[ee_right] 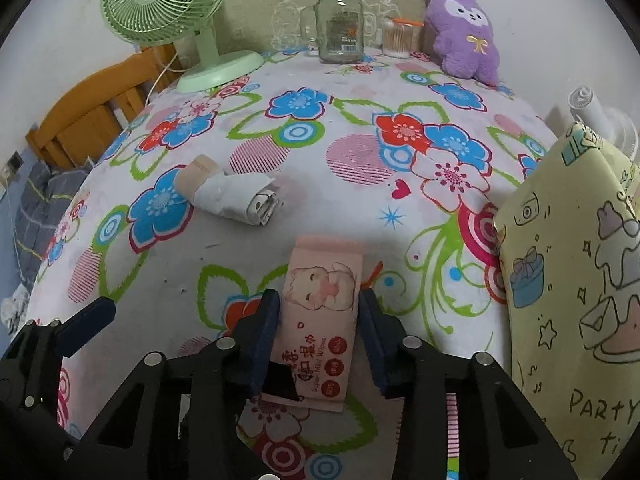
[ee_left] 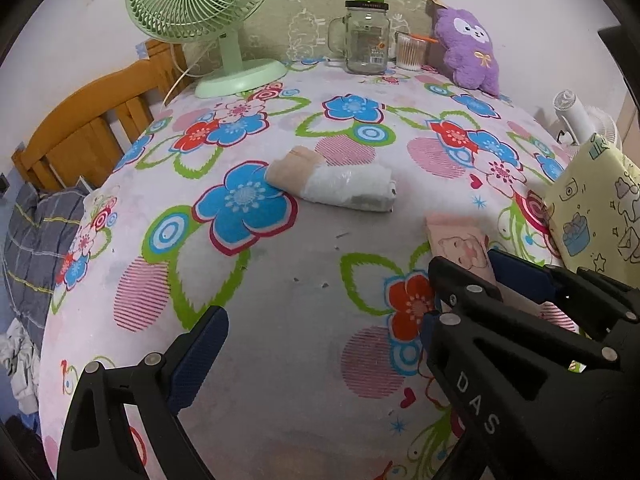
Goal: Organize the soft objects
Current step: 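Grasp the pink wipes packet with the right tool, then grasp the white rolled bundle with left tool while right holds pink packet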
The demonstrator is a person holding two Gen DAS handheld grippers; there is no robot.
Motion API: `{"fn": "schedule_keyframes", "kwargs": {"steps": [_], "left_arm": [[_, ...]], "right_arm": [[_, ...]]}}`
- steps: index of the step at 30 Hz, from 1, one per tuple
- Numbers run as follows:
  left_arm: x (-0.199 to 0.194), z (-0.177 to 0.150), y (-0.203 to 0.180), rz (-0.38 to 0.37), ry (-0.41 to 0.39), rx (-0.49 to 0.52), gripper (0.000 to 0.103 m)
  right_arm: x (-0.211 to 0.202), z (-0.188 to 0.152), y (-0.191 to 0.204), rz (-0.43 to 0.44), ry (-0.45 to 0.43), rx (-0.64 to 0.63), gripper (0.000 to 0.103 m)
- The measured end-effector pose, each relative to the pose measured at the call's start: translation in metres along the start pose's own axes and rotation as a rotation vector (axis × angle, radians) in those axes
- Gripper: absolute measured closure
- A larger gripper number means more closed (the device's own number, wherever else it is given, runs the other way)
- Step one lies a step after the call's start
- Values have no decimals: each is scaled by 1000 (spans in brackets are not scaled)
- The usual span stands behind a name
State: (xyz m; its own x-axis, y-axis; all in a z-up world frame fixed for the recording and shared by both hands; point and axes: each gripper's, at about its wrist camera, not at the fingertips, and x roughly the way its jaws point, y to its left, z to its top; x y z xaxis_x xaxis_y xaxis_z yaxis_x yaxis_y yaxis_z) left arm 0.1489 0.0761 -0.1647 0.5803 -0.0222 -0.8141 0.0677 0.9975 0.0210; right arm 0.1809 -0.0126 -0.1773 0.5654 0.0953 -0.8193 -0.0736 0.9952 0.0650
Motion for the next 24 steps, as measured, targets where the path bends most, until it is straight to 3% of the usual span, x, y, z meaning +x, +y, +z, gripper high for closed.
{"fn": "schedule_keyframes", "kwargs": {"steps": [11,15,24], "left_arm": [[-2,37,2,18,-73,-10,5],[1,53,6,-7,-99,-25,5],[10,79,3,-9,-109,29,6]], "right_arm": [[-13,33,-4,-2,-92,25,62],[-16,47,-11,-12,-127,70,62],[-6,69,-26,-2,-140,154,62]]}}
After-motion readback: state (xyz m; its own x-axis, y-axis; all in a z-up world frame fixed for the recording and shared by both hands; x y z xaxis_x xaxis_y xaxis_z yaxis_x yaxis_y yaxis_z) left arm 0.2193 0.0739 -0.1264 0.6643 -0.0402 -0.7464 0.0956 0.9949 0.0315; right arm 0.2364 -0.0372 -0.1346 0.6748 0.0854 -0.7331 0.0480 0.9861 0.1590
